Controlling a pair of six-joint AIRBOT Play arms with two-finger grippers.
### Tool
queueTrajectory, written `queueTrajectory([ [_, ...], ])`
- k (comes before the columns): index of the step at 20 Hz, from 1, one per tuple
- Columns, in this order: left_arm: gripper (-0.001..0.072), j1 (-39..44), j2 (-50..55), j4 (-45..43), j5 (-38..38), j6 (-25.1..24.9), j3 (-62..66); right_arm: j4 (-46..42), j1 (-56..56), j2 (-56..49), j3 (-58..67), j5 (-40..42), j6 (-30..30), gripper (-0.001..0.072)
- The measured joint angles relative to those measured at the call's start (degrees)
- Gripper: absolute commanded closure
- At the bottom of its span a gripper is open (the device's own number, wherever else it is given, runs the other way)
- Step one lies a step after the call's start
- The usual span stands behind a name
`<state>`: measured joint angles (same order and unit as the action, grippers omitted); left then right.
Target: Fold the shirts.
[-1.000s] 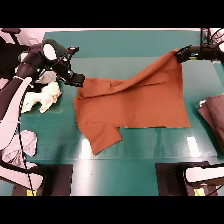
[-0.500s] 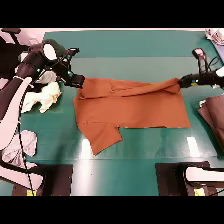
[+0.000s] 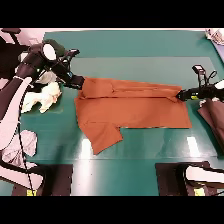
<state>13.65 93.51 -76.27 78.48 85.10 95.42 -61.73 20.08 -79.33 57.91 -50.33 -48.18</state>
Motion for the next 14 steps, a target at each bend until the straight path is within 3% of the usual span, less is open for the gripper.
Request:
queueTrajectory([
  [3, 0.0452, -0.02, -0.15, 0.0, 0.81, 0.0, 0.0, -1.22, 1.14, 3.17, -0.28, -1.51, -2.58, 0.0206],
  [5, 0.0452, 0.04, -0.7, 0.09, 1.18, 0.0, -0.46, -1.77, 2.4, 6.49, -0.35, -2.21, -3.76, 0.0143],
  [10, 0.0445, 0.22, -9.42, 1.81, -1.62, -0.04, -13.42, -2.32, 9.38, 15.08, -3.85, -5.4, -10.34, 0.0141],
  [12, -0.0003, 0.22, -14.78, 2.8, -4.46, 0.02, -21.86, -2.36, 12.11, 16.68, -6.75, -6.8, -13.44, 0.0141],
  [14, 0.0004, 0.17, -19.37, 3.74, -6.12, 1.09, -30.03, -2.36, 13.77, 17.16, -9.44, -9.51, -15.85, 0.0141],
])
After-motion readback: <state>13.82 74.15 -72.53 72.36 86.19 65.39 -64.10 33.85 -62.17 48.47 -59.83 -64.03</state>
